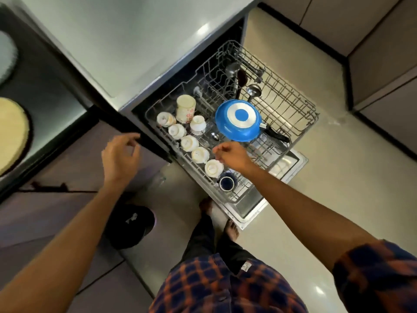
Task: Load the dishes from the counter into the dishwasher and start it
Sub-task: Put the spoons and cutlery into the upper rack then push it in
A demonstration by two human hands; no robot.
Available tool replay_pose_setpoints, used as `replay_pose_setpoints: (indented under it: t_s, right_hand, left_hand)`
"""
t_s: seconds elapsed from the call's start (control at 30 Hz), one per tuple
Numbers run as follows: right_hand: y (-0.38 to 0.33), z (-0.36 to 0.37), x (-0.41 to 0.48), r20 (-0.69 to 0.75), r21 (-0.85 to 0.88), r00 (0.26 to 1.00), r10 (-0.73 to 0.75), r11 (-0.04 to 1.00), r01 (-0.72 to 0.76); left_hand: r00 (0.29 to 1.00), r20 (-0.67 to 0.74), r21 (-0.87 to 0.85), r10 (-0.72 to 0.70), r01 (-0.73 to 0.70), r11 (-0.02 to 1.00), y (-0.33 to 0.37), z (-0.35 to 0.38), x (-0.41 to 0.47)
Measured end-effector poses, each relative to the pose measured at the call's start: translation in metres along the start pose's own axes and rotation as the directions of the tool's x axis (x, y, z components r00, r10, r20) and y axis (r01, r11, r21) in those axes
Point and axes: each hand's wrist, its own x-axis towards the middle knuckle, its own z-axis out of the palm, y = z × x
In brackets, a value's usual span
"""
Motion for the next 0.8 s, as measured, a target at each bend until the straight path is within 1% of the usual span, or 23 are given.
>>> replay_pose_setpoints:
  t_s: [0.1, 0.23, 0.37, 0.47, 0.53, 0.57, 0.67, 0.8]
  right_hand:
    - [-0.037, 0.032, -0.012, 0.104, -0.088, 0.989, -0.102, 0.990, 0.111]
    - [-0.091, 0.091, -0.028, 0.211, -0.067, 0.947, -0.243, 0.963, 0.262]
    - [-0.151, 0.161, -0.046, 0.321, -0.041, 0.878, -0.355, 0.921, 0.387]
    - [-0.196, 0.220, -0.059, 0.398, 0.015, 0.819, -0.414, 0.895, 0.446]
    - [-0.229, 0.270, -0.074, 0.466, 0.019, 0.764, -0.446, 0.868, 0.495]
    - [-0.243, 0.292, -0.080, 0.493, 0.017, 0.741, -0.456, 0.856, 0.516]
    - [-0.278, 0.365, -0.097, 0.565, 0.004, 0.677, -0.472, 0.822, 0.569]
    - [-0.319, 0.460, -0.128, 0.605, -0.059, 0.626, -0.492, 0.756, 0.652]
  left_hand:
    - [0.978, -0.022, 0.025, -0.210, 0.210, 0.977, -0.036, -0.033, -0.068]
    - [0.925, -0.110, 0.040, -0.364, 0.370, 0.928, -0.082, -0.087, -0.131]
    - [0.877, -0.209, 0.021, -0.432, 0.446, 0.895, -0.122, -0.144, -0.176]
    - [0.802, -0.308, 0.016, -0.512, 0.542, 0.840, -0.154, -0.180, -0.205]
    - [0.723, -0.404, -0.011, -0.561, 0.609, 0.793, -0.183, -0.210, -0.228]
    - [0.695, -0.435, -0.021, -0.573, 0.628, 0.778, -0.197, -0.221, -0.237]
    - [0.643, -0.484, -0.035, -0.594, 0.664, 0.747, -0.244, -0.250, -0.264]
    - [0.600, -0.574, 0.044, -0.557, 0.702, 0.711, -0.311, -0.286, -0.291]
